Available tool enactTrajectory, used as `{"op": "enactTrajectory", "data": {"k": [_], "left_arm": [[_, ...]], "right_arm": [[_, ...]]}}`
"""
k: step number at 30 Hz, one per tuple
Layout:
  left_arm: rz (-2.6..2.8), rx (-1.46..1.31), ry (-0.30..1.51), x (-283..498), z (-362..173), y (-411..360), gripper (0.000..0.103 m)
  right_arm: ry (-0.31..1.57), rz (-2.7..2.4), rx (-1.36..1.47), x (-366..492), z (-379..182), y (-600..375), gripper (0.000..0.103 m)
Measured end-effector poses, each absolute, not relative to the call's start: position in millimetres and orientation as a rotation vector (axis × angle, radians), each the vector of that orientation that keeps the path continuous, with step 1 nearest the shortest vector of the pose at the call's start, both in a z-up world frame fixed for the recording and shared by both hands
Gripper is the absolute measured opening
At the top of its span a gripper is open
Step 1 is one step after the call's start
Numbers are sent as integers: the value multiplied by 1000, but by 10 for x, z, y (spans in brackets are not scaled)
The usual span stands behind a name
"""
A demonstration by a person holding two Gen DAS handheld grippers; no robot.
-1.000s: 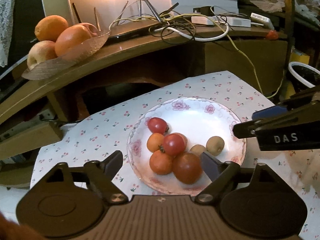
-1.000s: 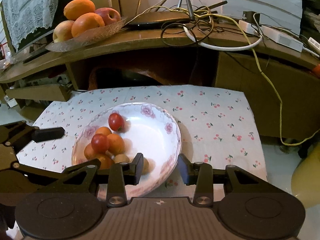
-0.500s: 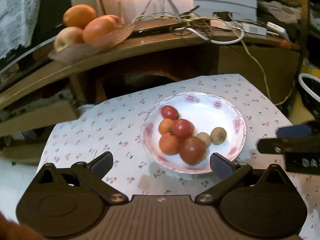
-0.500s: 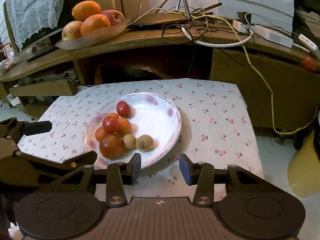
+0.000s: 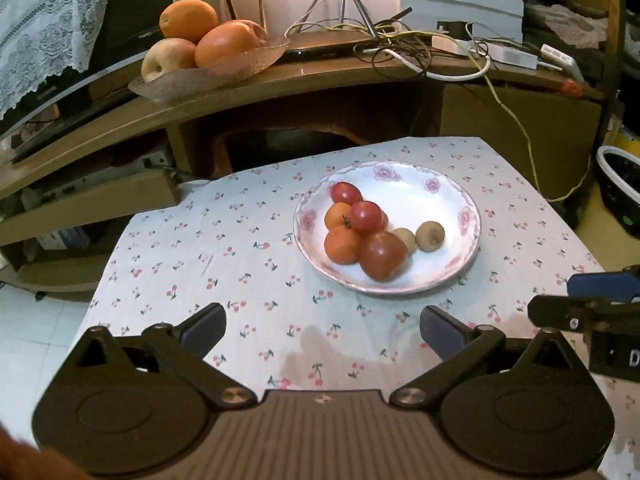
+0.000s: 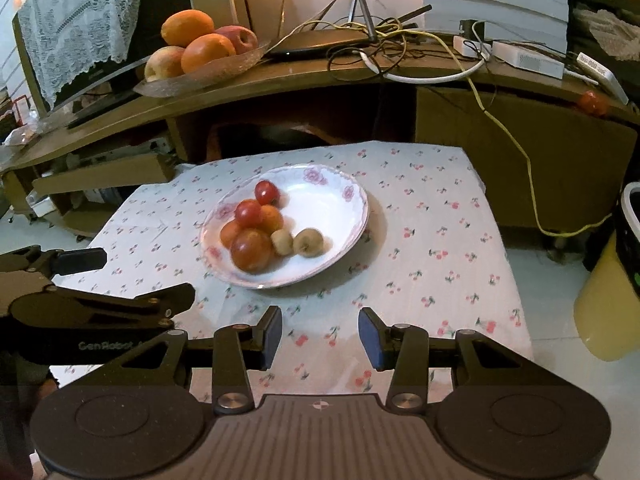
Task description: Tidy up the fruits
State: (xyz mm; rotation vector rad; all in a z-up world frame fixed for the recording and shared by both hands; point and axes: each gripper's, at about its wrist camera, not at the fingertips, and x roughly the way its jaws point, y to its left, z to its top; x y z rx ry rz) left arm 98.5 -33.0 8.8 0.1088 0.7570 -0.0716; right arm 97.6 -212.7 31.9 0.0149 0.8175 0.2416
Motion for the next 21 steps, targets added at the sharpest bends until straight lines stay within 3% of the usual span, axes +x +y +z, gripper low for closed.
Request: {"op": "enactTrajectory", "data": {"k": [21], "left_arm": [[-78, 109, 751, 380, 167, -324, 103]], "right_arm": [[823, 248, 39, 437, 359, -2032, 44]]}}
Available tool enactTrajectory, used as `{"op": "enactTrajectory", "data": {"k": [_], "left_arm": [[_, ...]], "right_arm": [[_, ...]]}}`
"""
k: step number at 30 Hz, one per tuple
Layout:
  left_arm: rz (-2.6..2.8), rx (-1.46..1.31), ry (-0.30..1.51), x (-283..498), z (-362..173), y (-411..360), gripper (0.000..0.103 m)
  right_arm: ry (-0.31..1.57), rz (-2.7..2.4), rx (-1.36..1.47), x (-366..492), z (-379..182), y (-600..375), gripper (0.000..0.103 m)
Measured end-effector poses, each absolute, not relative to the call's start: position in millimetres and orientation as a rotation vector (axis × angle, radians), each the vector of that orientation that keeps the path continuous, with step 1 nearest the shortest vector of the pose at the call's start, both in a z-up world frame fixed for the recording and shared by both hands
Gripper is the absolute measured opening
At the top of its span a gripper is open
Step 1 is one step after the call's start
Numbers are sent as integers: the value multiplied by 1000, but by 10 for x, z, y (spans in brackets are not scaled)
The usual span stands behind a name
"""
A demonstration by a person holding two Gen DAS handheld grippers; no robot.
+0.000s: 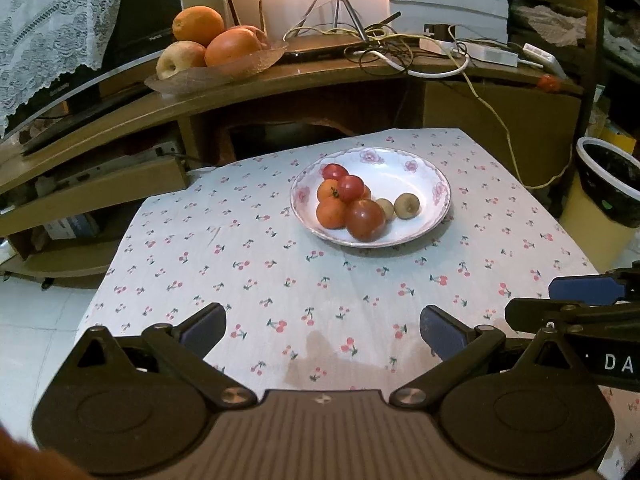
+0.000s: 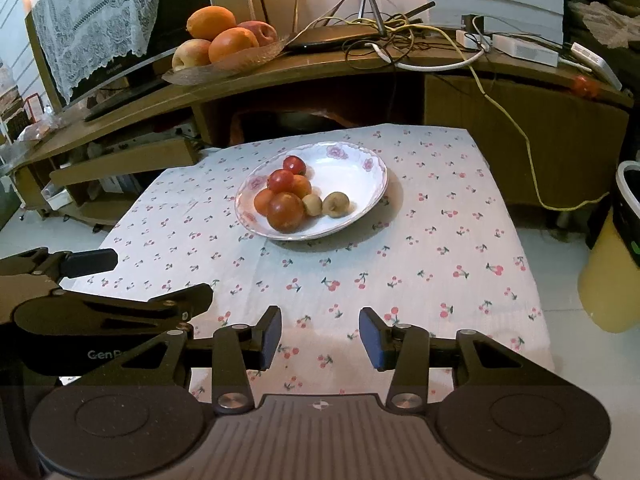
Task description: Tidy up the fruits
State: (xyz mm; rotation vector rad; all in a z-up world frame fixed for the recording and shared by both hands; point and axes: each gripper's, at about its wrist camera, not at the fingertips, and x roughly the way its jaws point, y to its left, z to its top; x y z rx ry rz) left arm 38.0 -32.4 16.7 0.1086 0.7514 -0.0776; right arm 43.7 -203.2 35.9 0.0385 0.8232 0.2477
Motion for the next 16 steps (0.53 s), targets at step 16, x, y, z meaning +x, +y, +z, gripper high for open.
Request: {"op": "enactTrajectory", "data": {"k": [16], "left_arm": [[-59, 127, 751, 71, 177, -326, 103]], "right_arm": [[818, 252, 23, 107, 370, -1968, 44]]}}
